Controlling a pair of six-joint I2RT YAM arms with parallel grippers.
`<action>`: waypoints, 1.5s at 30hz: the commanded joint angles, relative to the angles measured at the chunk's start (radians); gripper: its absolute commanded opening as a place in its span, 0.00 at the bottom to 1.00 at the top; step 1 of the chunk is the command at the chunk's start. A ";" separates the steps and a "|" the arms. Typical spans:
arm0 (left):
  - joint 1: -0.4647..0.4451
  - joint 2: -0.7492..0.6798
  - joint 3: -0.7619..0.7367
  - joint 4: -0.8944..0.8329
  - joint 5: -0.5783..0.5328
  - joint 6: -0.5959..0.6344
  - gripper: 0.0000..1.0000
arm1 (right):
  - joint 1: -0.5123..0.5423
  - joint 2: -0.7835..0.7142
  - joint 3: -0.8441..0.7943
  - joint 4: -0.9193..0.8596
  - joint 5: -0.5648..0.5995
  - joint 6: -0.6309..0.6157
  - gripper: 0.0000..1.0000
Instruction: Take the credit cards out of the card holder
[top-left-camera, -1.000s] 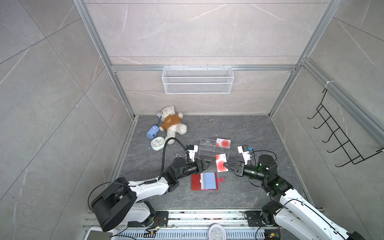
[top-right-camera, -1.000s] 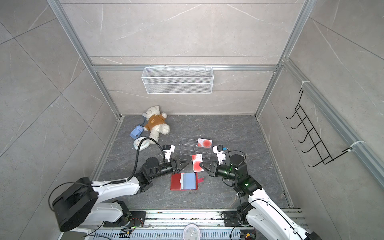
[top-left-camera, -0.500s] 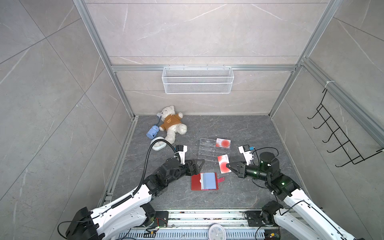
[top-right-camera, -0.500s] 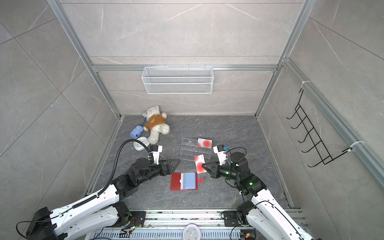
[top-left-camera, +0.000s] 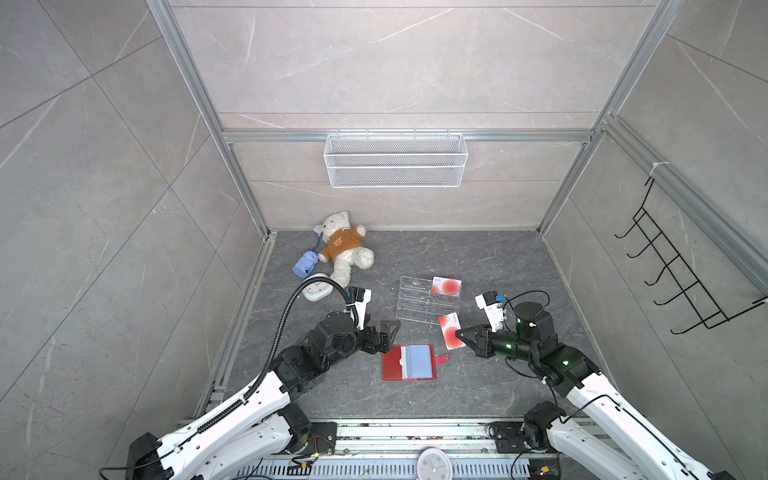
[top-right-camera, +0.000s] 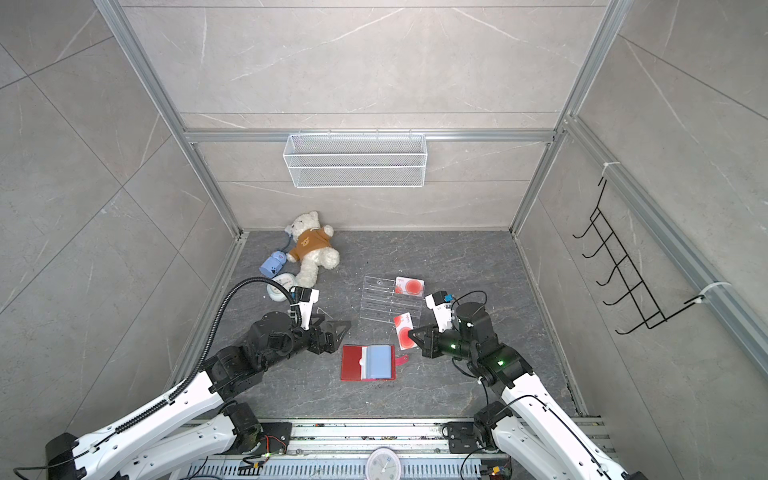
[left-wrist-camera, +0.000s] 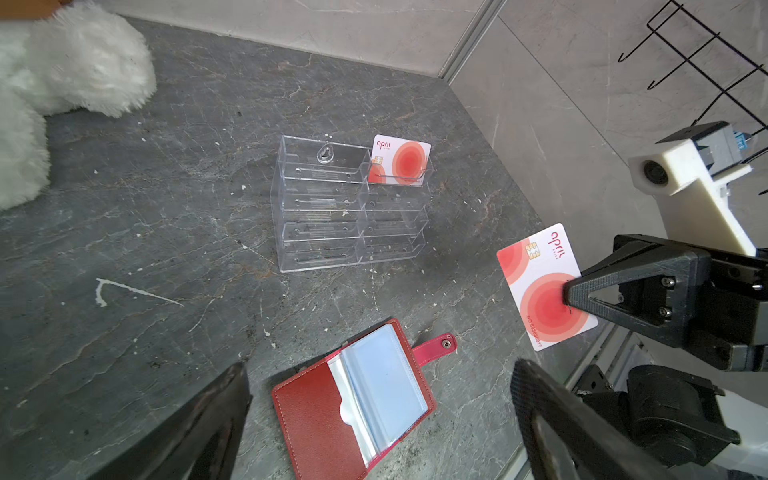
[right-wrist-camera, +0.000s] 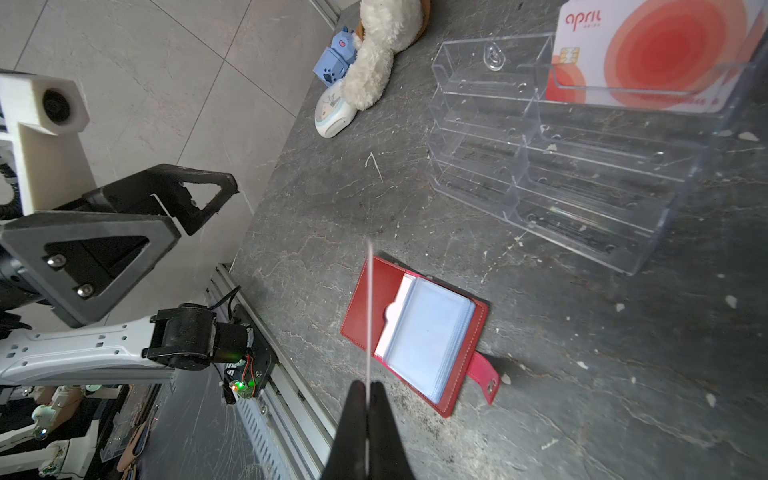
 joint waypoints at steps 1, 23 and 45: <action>0.003 -0.032 0.028 -0.046 -0.032 0.076 1.00 | -0.003 0.008 0.041 -0.046 0.034 -0.051 0.00; 0.003 -0.225 -0.050 -0.120 -0.031 0.140 1.00 | -0.001 0.142 0.094 0.012 0.084 -0.105 0.00; 0.003 -0.262 -0.106 -0.099 -0.023 0.135 1.00 | 0.065 0.339 0.226 0.000 0.118 -0.423 0.00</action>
